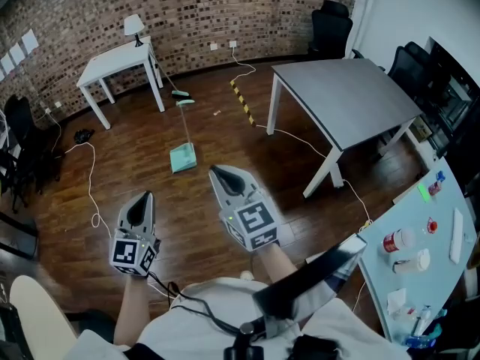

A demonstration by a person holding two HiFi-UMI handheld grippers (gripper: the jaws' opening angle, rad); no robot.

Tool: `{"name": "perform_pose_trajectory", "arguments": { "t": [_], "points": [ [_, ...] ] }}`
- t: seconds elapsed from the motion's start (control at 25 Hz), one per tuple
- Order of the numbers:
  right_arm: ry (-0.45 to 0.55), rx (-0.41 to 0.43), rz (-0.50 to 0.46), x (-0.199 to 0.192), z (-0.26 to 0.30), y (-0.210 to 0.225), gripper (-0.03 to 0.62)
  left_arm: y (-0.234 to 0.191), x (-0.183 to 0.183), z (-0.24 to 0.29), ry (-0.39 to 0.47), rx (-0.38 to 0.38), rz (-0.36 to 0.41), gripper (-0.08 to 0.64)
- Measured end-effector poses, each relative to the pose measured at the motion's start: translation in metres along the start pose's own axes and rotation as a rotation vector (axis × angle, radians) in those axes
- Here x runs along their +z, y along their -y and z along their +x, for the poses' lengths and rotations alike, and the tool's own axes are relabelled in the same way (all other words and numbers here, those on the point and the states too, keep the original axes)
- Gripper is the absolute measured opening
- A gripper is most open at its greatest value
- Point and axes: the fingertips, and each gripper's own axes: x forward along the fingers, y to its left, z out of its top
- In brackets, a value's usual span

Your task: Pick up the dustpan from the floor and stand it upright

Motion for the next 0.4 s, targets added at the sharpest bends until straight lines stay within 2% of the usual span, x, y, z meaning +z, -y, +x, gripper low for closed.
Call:
{"name": "perform_pose_trajectory", "arguments": {
  "t": [0.4],
  "points": [
    [-0.010, 0.019, -0.006, 0.0013, 0.0111, -0.0033, -0.018, -0.0009, -0.0051, 0.0079, -0.007, -0.017, -0.007, 0.002]
  ]
}}
